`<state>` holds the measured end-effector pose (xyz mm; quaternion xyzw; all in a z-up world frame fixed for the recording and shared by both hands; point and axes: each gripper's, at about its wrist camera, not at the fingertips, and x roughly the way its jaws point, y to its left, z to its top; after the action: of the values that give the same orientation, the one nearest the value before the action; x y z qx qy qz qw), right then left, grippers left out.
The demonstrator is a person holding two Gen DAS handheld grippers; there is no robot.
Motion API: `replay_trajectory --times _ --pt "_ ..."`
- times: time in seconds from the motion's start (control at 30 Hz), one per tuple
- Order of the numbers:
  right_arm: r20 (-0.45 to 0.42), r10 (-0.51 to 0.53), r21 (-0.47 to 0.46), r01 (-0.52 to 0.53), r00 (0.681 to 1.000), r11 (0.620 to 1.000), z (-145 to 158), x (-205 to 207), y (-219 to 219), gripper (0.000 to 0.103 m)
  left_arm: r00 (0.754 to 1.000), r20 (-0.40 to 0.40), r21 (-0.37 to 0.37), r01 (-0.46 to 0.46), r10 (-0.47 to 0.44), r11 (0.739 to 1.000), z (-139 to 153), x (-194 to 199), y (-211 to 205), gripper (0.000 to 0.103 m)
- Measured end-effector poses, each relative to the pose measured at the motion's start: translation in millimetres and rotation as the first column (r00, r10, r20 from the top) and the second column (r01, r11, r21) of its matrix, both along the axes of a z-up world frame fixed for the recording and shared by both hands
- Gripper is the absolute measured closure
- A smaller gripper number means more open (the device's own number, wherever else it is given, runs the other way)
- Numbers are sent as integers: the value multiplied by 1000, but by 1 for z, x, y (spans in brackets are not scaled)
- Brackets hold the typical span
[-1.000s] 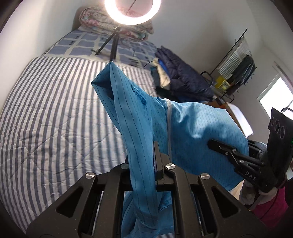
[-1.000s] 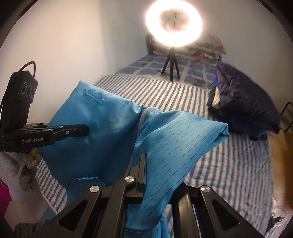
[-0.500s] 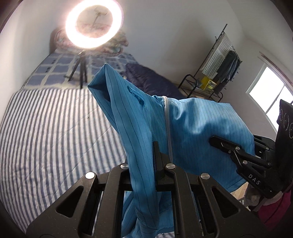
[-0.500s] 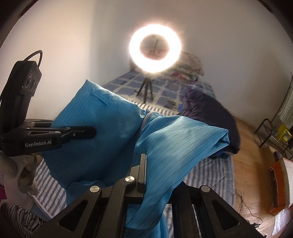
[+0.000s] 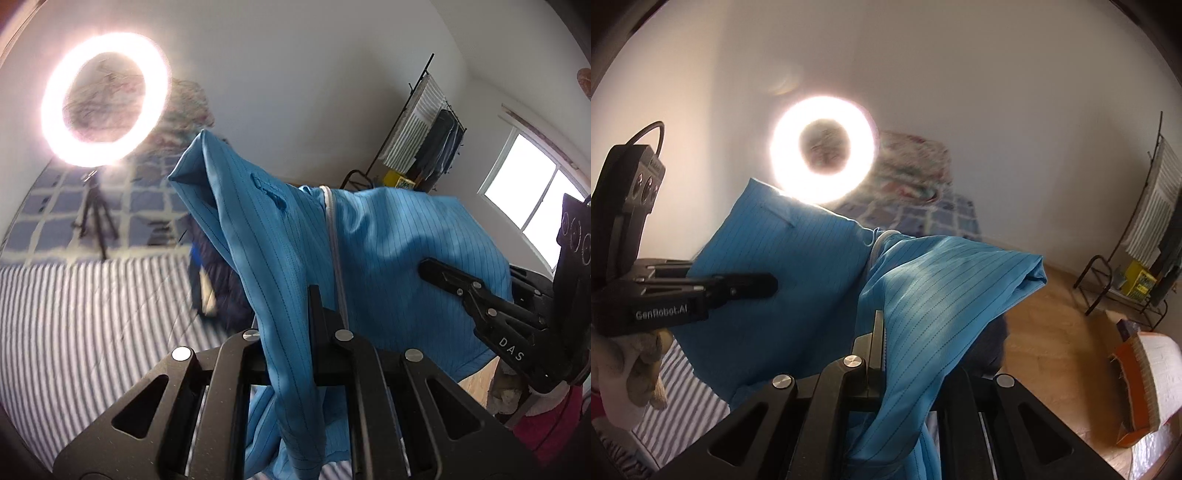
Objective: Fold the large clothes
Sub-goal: 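Lift the folded coat with both tools and carry it toward the clothes stack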
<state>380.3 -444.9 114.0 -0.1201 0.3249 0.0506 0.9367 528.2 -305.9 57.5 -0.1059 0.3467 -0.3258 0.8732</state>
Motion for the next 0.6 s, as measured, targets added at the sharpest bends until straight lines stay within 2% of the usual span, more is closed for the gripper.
replay_trajectory --times 0.2,0.4,0.6 --pt "38 -58 3 58 998 998 4 95 -32 100 999 31 5 41 -41 999 -3 83 -48 97" --pt "14 -104 53 103 994 993 -27 173 -59 100 999 -5 3 47 -47 999 -31 161 -79 97" --pt "-15 -114 57 115 993 992 -58 222 -72 100 998 -39 -14 46 -47 999 -55 201 -93 97"
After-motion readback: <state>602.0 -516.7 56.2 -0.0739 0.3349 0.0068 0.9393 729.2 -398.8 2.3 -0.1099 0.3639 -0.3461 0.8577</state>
